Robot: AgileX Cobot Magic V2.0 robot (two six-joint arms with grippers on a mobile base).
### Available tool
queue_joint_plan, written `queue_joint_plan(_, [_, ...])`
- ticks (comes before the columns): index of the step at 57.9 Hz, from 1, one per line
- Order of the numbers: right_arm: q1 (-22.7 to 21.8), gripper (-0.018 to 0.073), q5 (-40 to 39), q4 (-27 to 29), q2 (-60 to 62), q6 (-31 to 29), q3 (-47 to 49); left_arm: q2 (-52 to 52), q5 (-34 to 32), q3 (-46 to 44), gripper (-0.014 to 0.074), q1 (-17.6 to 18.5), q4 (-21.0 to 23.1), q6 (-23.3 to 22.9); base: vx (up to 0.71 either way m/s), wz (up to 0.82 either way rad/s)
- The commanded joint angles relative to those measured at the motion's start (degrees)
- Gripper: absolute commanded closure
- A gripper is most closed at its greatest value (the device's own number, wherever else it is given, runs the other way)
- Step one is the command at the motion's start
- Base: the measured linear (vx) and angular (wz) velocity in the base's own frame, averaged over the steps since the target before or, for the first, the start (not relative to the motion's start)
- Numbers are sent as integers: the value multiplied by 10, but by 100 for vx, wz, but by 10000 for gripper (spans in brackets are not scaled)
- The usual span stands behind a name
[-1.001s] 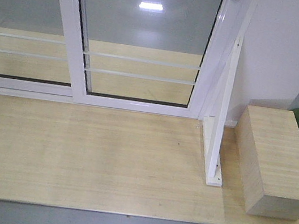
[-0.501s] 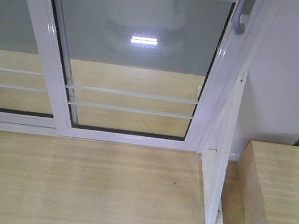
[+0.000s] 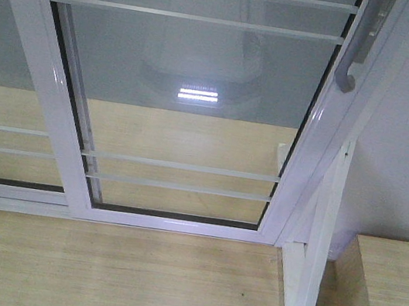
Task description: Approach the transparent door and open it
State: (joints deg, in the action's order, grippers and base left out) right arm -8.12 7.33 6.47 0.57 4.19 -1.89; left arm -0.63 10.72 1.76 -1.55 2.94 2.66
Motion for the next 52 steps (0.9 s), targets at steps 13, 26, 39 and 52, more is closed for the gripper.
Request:
queue_joint_plan(13, [1, 565, -48, -1, 9, -1, -1, -8, -45, 9, 530, 2, 4, -4, 19, 0])
queue_joint_plan(26, [1, 565, -48, 0, 9, -1, -1, -8, -45, 9, 530, 2, 4, -4, 12, -2])
queue_joint_plan(39, [1, 565, -50, -1, -2, -1, 0, -7, -43, 9, 530, 1, 4, -4, 6, 3])
queue_joint_plan(52, [0, 565, -41, -1, -4, -1, 0, -8, -41, 9, 530, -1, 4, -4, 0, -1])
